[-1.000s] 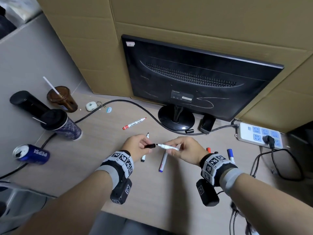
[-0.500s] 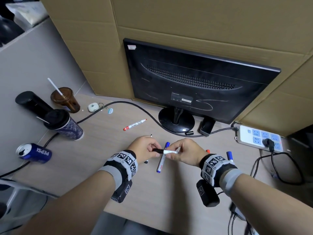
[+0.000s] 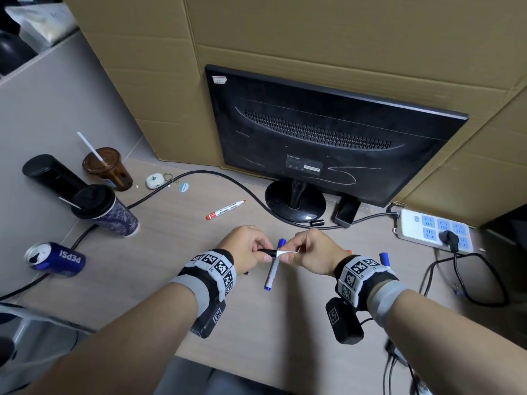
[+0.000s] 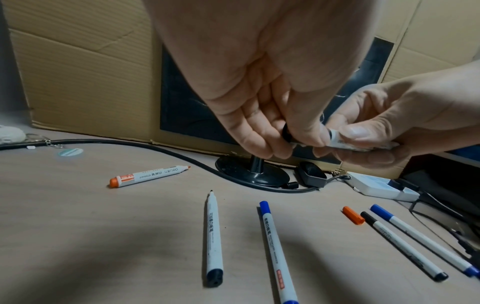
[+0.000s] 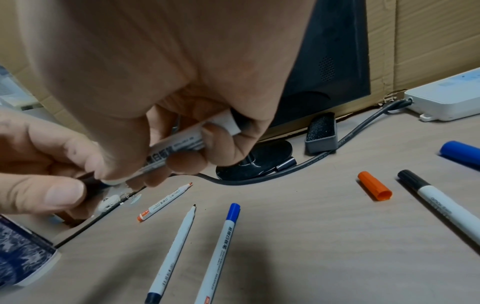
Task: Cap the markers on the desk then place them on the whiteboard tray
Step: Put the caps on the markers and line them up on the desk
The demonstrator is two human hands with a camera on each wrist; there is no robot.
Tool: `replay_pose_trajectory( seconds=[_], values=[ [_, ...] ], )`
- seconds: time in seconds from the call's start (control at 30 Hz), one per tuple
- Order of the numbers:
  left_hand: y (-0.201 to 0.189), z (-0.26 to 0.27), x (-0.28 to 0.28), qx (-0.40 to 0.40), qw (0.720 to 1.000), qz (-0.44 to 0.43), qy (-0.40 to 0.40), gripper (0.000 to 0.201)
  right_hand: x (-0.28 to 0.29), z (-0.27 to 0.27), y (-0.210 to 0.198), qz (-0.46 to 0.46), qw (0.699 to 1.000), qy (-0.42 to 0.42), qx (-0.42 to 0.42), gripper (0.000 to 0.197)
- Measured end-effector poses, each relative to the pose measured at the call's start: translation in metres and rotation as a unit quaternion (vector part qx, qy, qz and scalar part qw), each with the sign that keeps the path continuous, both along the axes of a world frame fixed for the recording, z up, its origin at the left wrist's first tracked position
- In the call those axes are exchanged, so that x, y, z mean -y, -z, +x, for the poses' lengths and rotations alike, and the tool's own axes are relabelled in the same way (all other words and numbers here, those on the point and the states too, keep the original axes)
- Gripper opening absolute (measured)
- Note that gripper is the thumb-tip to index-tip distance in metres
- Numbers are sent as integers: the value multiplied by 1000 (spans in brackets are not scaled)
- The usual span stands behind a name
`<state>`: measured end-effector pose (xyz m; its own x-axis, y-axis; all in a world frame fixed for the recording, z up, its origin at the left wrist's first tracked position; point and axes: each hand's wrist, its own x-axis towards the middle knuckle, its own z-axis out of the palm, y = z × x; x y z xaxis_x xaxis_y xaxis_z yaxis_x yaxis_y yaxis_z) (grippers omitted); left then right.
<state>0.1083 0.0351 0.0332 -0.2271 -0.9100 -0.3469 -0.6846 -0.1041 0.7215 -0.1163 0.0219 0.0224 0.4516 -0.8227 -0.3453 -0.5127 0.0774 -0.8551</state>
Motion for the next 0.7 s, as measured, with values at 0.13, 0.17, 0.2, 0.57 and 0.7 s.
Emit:
replay_pose_trajectory(
  seconds=[0.13, 0.17, 0.2, 0.57, 0.7],
  values=[
    [0, 3, 0, -11, 1000, 0, 1, 17, -3, 1, -1, 19, 1000, 7, 14, 6],
    [0, 3, 1, -21, 1000, -2, -8, 17, -5, 2, 0, 20, 999, 22, 16, 6],
    [0, 3, 2, -34, 999, -7, -23, 18, -6, 3, 1, 21, 999, 42, 22, 5],
    [41, 26, -3, 68, 989, 56, -120, 33, -15, -20, 44, 62, 960, 172, -213, 11],
    [66, 30, -4, 106, 979, 112, -135, 40, -20, -18, 68, 87, 952, 193, -222, 17]
  ],
)
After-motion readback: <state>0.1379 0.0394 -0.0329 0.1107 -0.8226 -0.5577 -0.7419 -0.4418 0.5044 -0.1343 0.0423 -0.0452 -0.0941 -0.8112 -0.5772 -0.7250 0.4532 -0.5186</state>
